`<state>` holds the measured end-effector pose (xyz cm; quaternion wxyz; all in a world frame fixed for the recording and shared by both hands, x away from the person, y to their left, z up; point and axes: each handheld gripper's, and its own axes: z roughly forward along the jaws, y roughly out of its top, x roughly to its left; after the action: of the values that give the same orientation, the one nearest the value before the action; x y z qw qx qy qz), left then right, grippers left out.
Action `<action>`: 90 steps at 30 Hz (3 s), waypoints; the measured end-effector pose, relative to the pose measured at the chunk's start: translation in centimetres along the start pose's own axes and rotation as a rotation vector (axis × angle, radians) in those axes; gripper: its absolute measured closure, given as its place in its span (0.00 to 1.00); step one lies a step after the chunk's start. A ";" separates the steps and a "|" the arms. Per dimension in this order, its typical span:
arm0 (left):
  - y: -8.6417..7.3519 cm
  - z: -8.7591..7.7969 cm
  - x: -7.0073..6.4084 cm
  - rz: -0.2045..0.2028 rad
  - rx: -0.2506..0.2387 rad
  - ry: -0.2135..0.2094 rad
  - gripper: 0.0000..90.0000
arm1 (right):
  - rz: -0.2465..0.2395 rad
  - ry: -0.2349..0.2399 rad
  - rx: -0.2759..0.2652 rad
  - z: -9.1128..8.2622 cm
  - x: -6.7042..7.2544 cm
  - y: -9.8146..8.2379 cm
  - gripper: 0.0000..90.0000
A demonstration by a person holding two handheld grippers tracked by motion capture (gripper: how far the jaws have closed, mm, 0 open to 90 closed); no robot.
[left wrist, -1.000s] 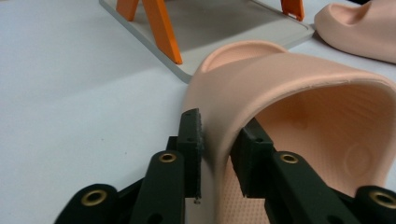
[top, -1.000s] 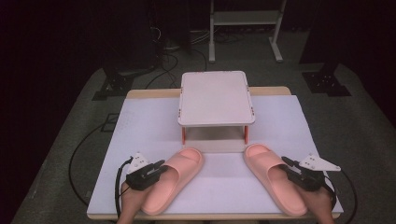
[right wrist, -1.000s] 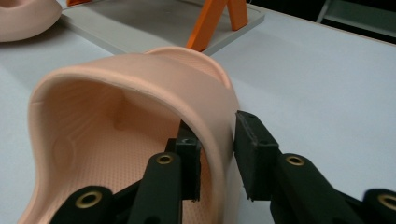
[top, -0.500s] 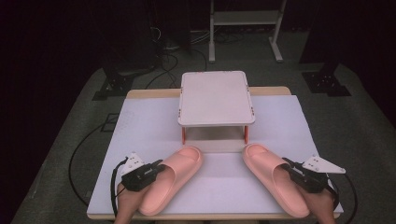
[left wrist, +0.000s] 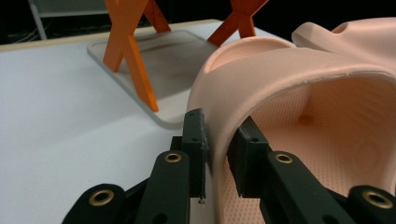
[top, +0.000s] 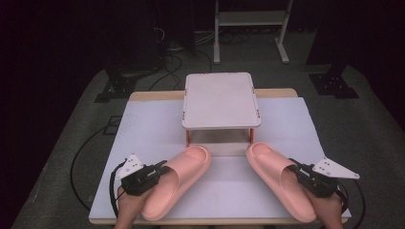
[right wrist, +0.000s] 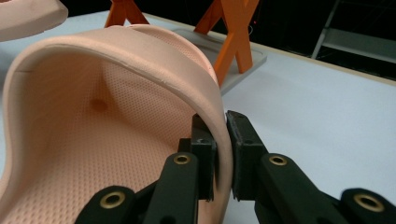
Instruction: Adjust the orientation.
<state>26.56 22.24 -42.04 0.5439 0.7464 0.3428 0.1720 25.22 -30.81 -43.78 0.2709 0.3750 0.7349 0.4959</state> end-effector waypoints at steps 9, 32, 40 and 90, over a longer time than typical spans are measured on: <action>1.4 -0.8 -0.3 0.010 -0.027 -0.012 0.87 | 0.008 -0.008 -0.042 -0.6 0.7 1.2 0.91; 5.3 -2.6 -0.7 0.045 -0.090 -0.052 0.87 | -0.016 0.000 -0.131 -2.2 2.7 6.1 0.91; 6.9 -3.1 -0.7 0.061 -0.106 -0.060 0.87 | -0.016 -0.001 -0.148 -2.6 2.7 7.6 0.91; 12.1 -0.6 2.3 0.045 -0.095 -0.038 0.87 | -0.052 -0.004 -0.104 2.0 1.6 15.0 0.91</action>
<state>31.73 22.14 -30.84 0.5809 0.7305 0.3071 0.1861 30.13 -25.05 -30.53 0.3042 0.3420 0.7172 0.5254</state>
